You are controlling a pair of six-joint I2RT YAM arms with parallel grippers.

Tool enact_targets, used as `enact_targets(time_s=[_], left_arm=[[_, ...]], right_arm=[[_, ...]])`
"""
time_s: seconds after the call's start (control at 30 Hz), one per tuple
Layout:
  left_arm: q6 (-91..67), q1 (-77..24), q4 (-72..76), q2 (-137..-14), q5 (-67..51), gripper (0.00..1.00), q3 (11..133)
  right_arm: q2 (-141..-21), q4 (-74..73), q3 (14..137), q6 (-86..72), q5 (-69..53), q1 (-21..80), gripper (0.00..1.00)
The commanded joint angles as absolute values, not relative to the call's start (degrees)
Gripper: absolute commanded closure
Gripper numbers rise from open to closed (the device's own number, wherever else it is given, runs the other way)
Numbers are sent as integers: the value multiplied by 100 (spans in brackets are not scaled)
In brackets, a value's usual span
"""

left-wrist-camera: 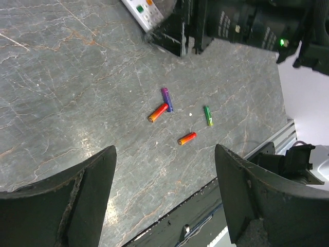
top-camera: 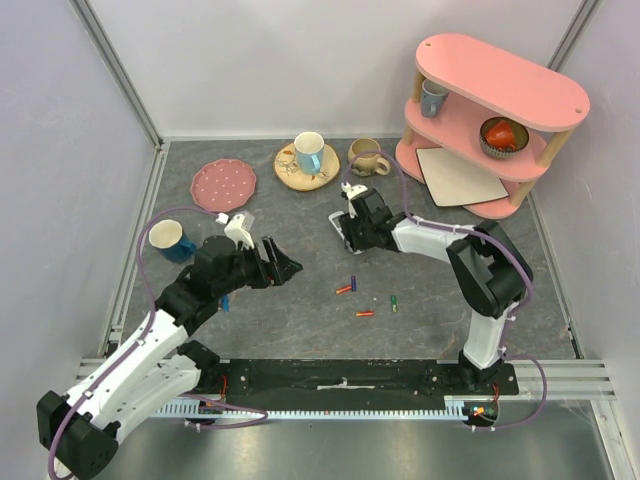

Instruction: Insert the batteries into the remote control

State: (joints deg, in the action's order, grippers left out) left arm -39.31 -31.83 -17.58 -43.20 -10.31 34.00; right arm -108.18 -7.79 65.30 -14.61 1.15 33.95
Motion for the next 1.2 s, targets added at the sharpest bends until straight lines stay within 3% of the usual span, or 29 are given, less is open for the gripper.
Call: enact_targets(time_s=[0.0,0.5,0.83,0.93,1.17], left_arm=[[-4174,-3155,-1635,-4192,-756,17,3375],[-5168,-3155,-2135,-4412,966,24,3235],[-5458,-3155,-2153,-4236,1108,30,3094],[-5476,-3155,-2101,-4219,1003,27,3076],[-5133,-3155,-1986,-4368,580,6,3173]], right_arm=[[-10126,-572,6206,-2749,746,3909,65],[-10072,-650,5933,-6106,2556,5282,65],[-10608,-1511,6556,-6486,3006,5502,62],[-10740,-1608,6644,-6504,2954,5519,55],[-10784,-1608,6636,-6363,2716,5537,18]])
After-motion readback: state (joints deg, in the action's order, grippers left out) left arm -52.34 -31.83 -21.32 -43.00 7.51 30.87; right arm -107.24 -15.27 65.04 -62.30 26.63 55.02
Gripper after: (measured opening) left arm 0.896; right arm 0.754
